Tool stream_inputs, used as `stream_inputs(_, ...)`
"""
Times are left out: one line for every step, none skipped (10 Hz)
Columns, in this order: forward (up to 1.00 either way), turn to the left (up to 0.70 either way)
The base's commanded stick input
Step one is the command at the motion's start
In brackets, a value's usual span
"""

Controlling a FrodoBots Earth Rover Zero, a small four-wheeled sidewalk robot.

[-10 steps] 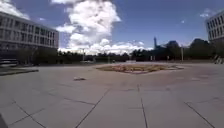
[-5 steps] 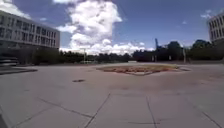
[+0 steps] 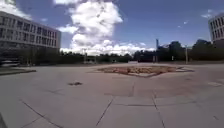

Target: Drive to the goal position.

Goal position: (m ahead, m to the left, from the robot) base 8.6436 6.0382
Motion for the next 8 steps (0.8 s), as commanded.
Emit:
stream_inputs(0.70,0.00)
stream_inputs(0.70,0.00)
stream_inputs(0.70,0.00)
stream_inputs(0.70,0.00)
stream_inputs(0.70,0.00)
stream_inputs(0.70,0.00)
stream_inputs(0.70,0.00)
stream_inputs(0.70,0.00)
